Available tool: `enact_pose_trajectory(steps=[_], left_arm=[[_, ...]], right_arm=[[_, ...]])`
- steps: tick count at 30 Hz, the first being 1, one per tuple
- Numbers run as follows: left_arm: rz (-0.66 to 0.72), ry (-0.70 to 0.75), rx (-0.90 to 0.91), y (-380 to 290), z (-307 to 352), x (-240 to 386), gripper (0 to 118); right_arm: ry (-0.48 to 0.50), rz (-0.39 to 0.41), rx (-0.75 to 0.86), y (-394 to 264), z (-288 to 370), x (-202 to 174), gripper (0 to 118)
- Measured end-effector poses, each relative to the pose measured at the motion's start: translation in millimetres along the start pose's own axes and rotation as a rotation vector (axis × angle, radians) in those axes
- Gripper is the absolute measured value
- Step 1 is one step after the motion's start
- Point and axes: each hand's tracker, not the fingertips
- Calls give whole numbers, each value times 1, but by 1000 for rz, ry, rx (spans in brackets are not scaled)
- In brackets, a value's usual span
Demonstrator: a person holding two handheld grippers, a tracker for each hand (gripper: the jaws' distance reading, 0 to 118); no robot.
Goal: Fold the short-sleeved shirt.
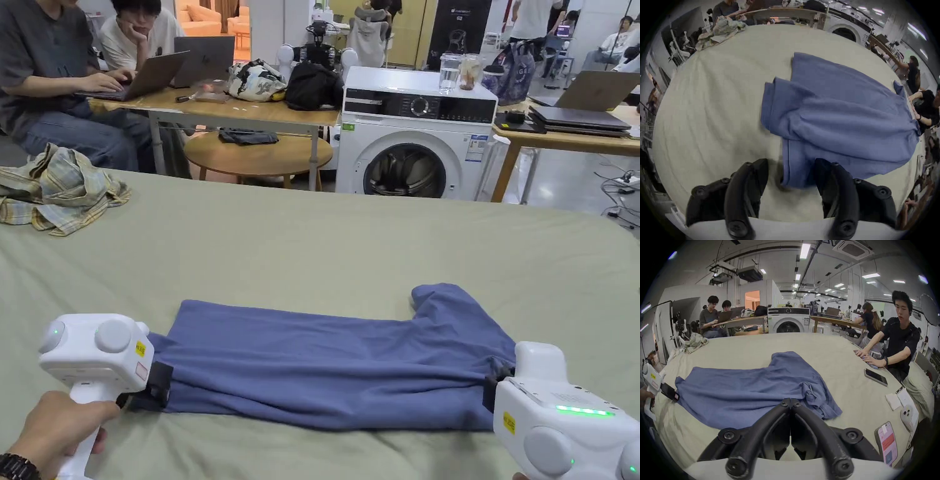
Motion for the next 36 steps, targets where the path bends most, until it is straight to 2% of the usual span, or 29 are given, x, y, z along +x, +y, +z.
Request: enact_pose_trajectory(steps=[1, 3, 4, 5, 6, 8, 9, 10, 17, 19, 20, 21, 22, 23, 24, 25, 27, 31, 36], left_arm=[[-11, 36, 14, -1, 4, 8, 47], [-96, 26, 39, -12, 9, 23, 15], [-138, 29, 47, -16, 9, 30, 4], [-146, 12, 47, -18, 9, 34, 1], [-141, 8, 45, -20, 10, 36, 1], [-146, 16, 58, -16, 11, 27, 1], [-143, 8, 69, -18, 15, 24, 1], [-136, 0, 78, -19, 20, 20, 1], [-75, -51, 151, -30, 43, 5, 1], [-67, -62, 157, -31, 43, 3, 1], [-67, -63, 157, -32, 42, 3, 1], [-71, -66, 159, -34, 41, 4, 1], [-73, -65, 156, -35, 41, 4, 1], [-69, -65, 157, -35, 38, 3, 1], [-62, -68, 160, -36, 37, 3, 1], [-60, -68, 162, -37, 36, 3, 1], [-60, -68, 165, -39, 36, 4, 1], [-49, -78, 202, -42, 47, 2, 1], [-46, -107, 266, -43, 74, -3, 1]], right_arm=[[1, -2, -8, 0, 0, 5, 0], [-12, -8, -31, 2, -1, 15, 0], [-15, -10, -48, 5, -4, 21, 0], [-17, -12, -60, 8, -7, 26, 0], [-20, -21, -80, 10, -14, 36, 8], [-28, -32, -128, 18, -24, 51, 42], [-25, -36, -145, 21, -30, 58, 48], [-26, -33, -175, 24, -37, 65, 50], [22, 25, -389, 13, -102, 78, 50], [53, 13, -471, 2, -117, 76, 50], [50, 8, -496, -4, -122, 74, 45], [44, -9, -446, -5, -117, 74, 42], [34, -19, -412, -4, -111, 72, 34], [75, -28, -424, -3, -111, 70, 11], [123, -45, -432, -4, -111, 67, 10], [54, -3, -421, -6, -107, 62, 9], [59, 45, -406, -5, -102, 60, 7], [57, 12, -366, 3, -83, 65, 5], [72, 25, -298, 21, -46, 70, 5]])
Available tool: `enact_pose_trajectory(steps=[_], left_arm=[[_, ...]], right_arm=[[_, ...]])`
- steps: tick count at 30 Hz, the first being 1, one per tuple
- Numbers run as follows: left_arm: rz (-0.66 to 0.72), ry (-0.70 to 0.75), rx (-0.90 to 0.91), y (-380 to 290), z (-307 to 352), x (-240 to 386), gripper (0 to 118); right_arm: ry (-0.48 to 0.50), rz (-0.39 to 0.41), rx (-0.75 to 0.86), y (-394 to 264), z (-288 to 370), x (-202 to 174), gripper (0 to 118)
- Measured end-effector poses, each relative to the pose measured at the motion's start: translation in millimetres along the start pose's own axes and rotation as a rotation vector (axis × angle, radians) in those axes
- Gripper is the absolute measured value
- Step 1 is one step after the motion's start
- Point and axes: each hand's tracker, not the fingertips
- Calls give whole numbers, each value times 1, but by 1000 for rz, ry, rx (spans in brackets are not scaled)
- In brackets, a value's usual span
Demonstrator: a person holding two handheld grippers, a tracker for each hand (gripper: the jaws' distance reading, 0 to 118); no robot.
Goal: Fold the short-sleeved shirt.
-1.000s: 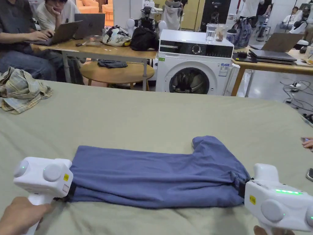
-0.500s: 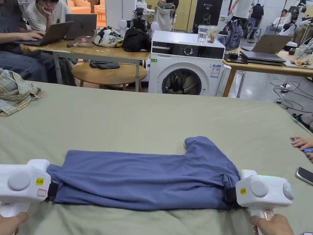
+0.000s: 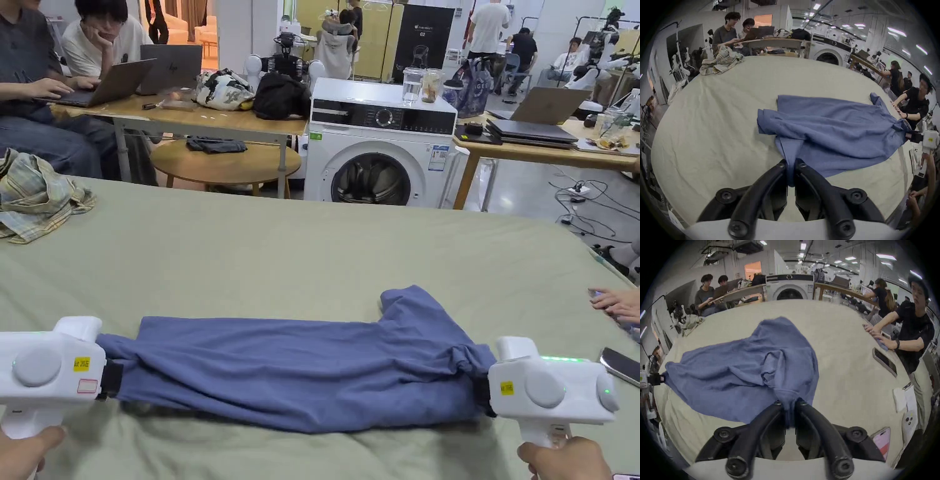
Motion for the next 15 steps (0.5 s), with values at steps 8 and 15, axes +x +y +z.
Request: enact_pose_trajectory(steps=[8, 15], left_arm=[[-8, -16, 8, -33, 40, -16, 1], [-31, -25, -85, -93, 43, -27, 1]], right_arm=[[-26, 24, -20, -36, 53, -1, 5], [-65, 83, -121, -103, 62, -14, 5]])
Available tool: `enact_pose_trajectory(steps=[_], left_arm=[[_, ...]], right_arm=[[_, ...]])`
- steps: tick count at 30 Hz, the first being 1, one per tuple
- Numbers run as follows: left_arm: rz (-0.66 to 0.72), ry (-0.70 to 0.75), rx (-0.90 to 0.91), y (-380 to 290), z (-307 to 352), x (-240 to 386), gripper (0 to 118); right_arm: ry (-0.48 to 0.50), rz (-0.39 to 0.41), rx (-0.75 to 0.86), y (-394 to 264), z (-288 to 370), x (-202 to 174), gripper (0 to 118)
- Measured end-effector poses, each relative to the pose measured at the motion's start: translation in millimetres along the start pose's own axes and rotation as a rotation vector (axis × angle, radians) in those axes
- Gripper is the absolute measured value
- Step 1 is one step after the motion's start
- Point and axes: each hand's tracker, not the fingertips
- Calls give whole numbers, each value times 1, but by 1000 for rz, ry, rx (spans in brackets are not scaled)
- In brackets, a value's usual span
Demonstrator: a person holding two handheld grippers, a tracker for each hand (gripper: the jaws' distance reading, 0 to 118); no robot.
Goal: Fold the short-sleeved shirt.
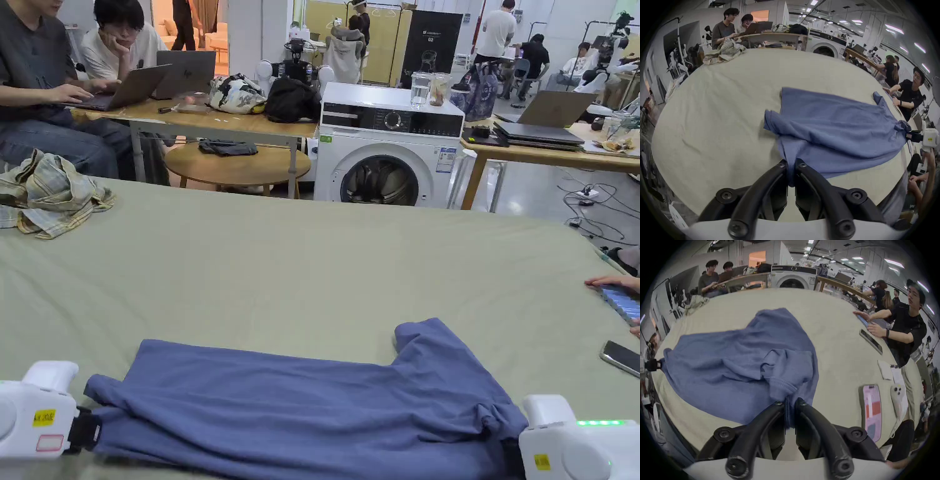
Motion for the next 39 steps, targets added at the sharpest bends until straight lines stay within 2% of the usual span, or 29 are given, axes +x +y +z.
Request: enact_pose_trajectory(steps=[9, 10, 12, 14, 17, 20, 24, 25, 26, 27, 28, 29, 30, 34, 39], left_arm=[[1, 34, -50, -14, -32, 5, 1], [6, 35, -50, -11, -30, 5, 1], [25, 34, -53, -6, -23, 7, 6], [46, 40, -27, -1, -13, 11, 28], [61, 43, 100, 10, 5, 17, 38], [58, 15, 235, 21, 21, 28, 38], [15, 50, 404, 28, 30, 45, 38], [7, 52, 438, 28, 32, 48, 38], [5, 60, 477, 28, 34, 53, 37], [-6, 58, 504, 29, 36, 57, 30], [-30, 55, 535, 28, 40, 66, 17], [-50, 77, 530, 29, 39, 71, 0], [-66, 116, 534, 31, 38, 75, 0], [-58, 93, 478, 51, 24, 67, 0], [35, 79, 291, 96, -11, 34, 0]], right_arm=[[-19, -41, -8, -11, -31, -5, 10], [-24, -43, -11, -10, -30, -7, 15], [-77, -43, -17, -4, -23, -9, 36], [-104, -43, 20, 2, -10, -13, 53], [-98, -60, 118, 18, 15, -23, 54], [-66, -75, 234, 33, 38, -39, 54], [-56, -82, 415, 44, 52, -65, 54], [-47, -82, 447, 45, 52, -70, 50], [-44, -89, 477, 47, 53, -75, 35], [-35, -91, 500, 49, 52, -79, 17], [-32, -95, 509, 50, 51, -82, 1], [-38, -107, 521, 51, 50, -86, 0], [-35, -109, 534, 52, 50, -89, 0], [-17, -108, 555, 58, 45, -98, 0], [16, -95, 529, 66, 36, -103, 0]])
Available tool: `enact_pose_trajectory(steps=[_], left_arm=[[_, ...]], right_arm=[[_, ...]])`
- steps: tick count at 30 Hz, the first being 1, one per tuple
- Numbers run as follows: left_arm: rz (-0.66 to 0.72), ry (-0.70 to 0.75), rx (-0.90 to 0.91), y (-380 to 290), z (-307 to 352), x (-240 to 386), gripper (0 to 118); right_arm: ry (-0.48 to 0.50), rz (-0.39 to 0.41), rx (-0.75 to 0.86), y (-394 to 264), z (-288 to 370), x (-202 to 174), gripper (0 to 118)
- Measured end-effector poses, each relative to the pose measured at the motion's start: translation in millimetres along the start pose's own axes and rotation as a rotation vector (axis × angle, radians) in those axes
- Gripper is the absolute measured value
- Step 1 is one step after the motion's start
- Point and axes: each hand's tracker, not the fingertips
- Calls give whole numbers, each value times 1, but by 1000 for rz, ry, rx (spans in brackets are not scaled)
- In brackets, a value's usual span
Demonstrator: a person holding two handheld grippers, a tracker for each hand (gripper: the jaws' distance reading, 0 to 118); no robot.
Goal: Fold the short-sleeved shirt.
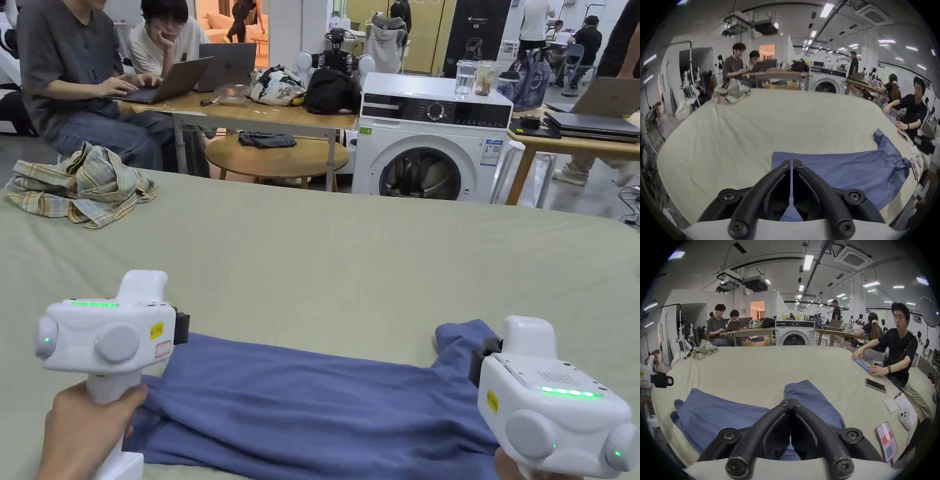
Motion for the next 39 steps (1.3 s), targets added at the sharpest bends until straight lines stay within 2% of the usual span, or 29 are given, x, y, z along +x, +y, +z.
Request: enact_pose_trajectory(steps=[2, 3, 5, 8, 9, 13, 15, 19, 22, 25, 32, 34, 37, 39], left_arm=[[7, 1, -68, 11, -25, -11, 2], [8, 12, -109, 17, -41, -17, 9], [13, -7, -180, 26, -61, -22, 34], [51, -69, -297, 36, -98, -35, 52], [54, -51, -316, 37, -103, -32, 52], [2, 35, -405, 33, -136, -29, 52], [-33, 23, -427, 27, -146, -24, 52], [-93, 58, -361, 24, -143, -9, 51], [-105, 57, -345, 22, -143, -3, 35], [-121, 36, -325, 23, -144, 0, 0], [-83, -2, -244, 22, -114, -4, 0], [-64, -9, -226, 25, -112, -11, 0], [-59, -21, -193, 26, -96, -13, 0], [-45, -32, -167, 25, -88, -15, 0]], right_arm=[[-8, 16, -14, -1, -6, -3, 0], [-9, 23, -23, -1, -10, -3, 0], [1, 26, -43, -2, -18, -1, 0], [-3, 30, -72, -3, -27, 1, 0], [-4, 30, -82, -4, -30, 2, 0], [-8, 20, -119, -9, -43, 8, 0], [-9, 16, -140, -12, -48, 12, 0], [-13, 14, -166, -16, -56, 20, 0], [-15, 4, -184, -17, -63, 27, 0], [-19, -10, -199, -15, -68, 33, 0], [-15, -29, -266, 20, -105, 63, 0], [-30, -18, -312, 34, -127, 75, 15], [-43, -14, -397, 50, -164, 94, 53], [-43, -5, -456, 54, -189, 105, 55]])
